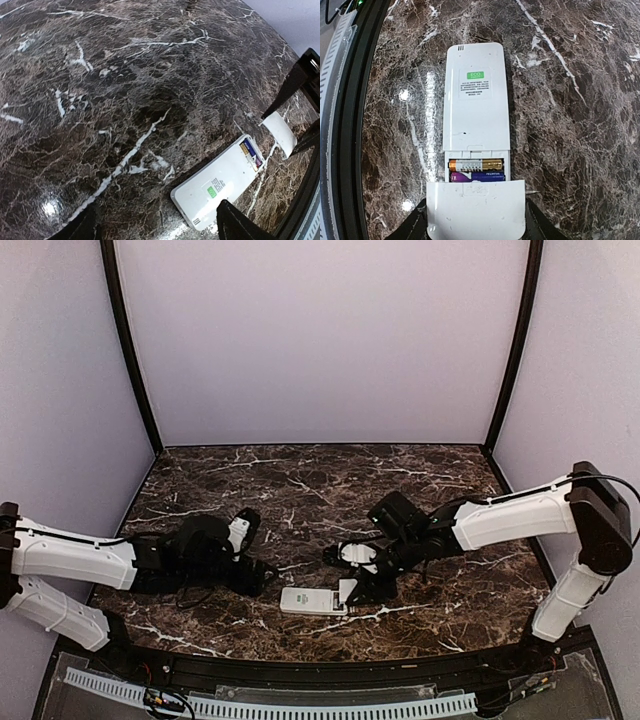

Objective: Load the batteries into the remote control
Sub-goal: Load the battery cover onto the remote control without the battery cover.

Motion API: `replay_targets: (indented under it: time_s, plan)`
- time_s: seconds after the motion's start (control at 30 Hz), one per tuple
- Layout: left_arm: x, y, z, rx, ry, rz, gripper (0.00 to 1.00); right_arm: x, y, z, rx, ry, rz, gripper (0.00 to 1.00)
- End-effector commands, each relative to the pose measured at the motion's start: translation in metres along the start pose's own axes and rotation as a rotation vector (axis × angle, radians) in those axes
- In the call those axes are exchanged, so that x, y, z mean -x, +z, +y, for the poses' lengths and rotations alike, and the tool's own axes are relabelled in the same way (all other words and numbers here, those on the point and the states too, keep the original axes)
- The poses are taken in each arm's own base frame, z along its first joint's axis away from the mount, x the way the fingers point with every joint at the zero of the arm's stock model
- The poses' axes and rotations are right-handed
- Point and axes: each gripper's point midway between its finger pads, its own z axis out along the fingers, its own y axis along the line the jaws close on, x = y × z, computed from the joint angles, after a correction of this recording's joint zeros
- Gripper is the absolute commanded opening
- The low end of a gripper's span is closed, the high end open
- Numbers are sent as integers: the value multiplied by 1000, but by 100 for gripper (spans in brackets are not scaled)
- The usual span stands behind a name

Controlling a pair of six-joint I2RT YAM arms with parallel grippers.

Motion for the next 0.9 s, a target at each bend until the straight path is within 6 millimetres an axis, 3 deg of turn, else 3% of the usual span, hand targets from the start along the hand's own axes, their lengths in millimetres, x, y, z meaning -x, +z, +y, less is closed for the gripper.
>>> replay_targets:
  time_s: [0.0, 0.1, 0.17, 0.53, 0.73, 0.87]
  plan:
    - [1, 1, 11, 44, -118, -50, 78, 16, 12, -6, -48, -22, -44, 41]
    - [-23, 11, 20, 85, -114, 38, 78, 16, 17, -10, -51, -13, -35, 41]
    - [-28, 15, 21, 92, -115, 57, 78, 13, 21, -9, -38, 2, -17, 41]
    - [-36, 21, -12, -74, -80, 149, 73, 6, 15, 2, -69, 191, -102, 41]
    - [-44, 23, -18, -109, -88, 185, 69, -3, 15, 10, -47, 167, -94, 41]
    - [-47, 21, -15, -93, -110, 199, 61, 4, 16, 16, -12, 156, -149, 41]
